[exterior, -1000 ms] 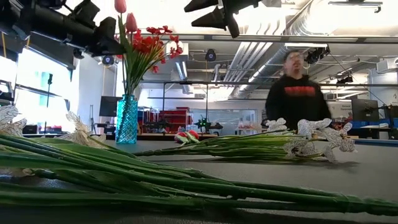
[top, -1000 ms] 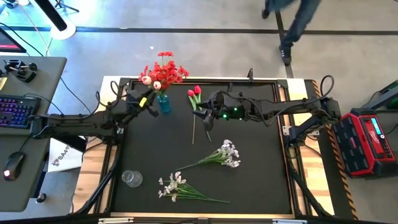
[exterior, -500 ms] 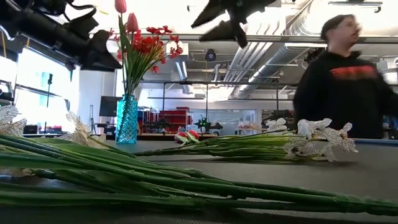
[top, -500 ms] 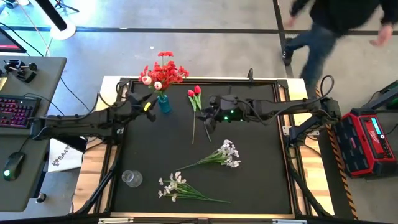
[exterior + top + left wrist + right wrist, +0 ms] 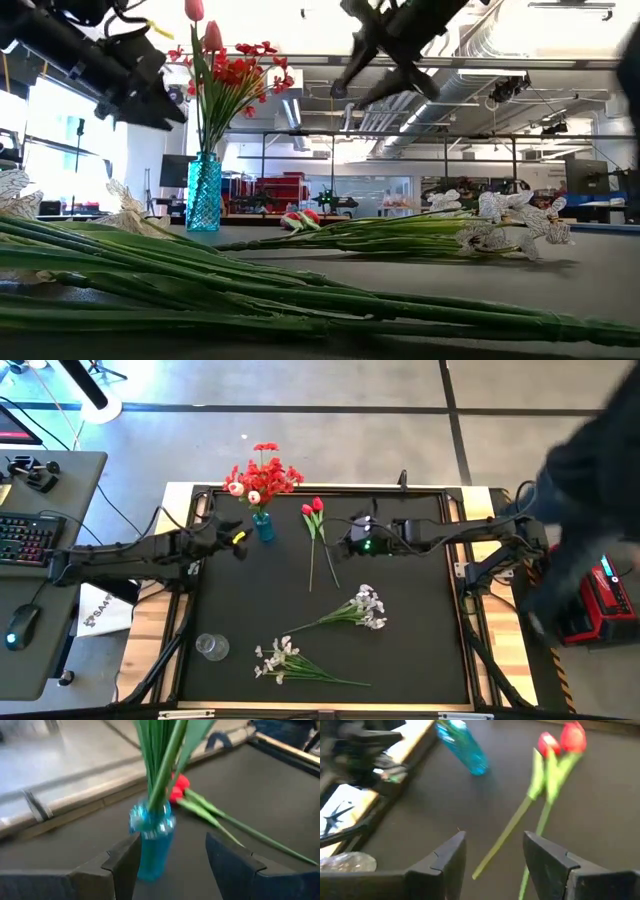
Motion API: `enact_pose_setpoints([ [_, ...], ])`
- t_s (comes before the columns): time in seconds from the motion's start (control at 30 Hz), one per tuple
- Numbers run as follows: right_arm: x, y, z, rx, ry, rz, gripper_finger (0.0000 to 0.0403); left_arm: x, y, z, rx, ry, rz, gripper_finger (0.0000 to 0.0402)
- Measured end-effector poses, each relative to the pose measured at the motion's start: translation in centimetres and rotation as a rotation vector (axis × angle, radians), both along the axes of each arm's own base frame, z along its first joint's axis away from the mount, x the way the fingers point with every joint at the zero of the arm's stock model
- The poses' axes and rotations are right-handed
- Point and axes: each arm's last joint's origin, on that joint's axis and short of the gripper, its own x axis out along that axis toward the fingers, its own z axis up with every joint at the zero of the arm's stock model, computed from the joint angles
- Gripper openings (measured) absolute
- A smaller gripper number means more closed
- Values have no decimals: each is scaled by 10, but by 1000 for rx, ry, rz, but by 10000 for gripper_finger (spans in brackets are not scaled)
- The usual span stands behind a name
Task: Sort flowers into vase by color
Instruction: Put the center white flower into the transparent vase
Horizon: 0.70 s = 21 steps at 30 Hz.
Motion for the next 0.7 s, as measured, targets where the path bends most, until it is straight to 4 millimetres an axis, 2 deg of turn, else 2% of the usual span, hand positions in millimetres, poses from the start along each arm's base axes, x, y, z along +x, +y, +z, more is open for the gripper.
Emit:
enact_pose_setpoints([
  [0.17, -6, 1, -23, 115, 158, -129, 181, -1, -4, -6, -133, 0, -97, 209],
  [0.3, 0, 12, -44, 252, 243, -98, 181, 0, -8, -7, -263, -31, -204, 209],
  [0.5, 9, 49, -67, 374, 294, -126, 181, 4, -22, -8, -377, -24, -453, 209],
  [0.6, 11, 68, -70, 394, 266, -150, 181, 6, -32, -8, -349, 18, -626, 209],
  [0.7, 13, 87, -67, 408, 190, -149, 181, 8, -40, -9, -327, 43, -726, 209],
])
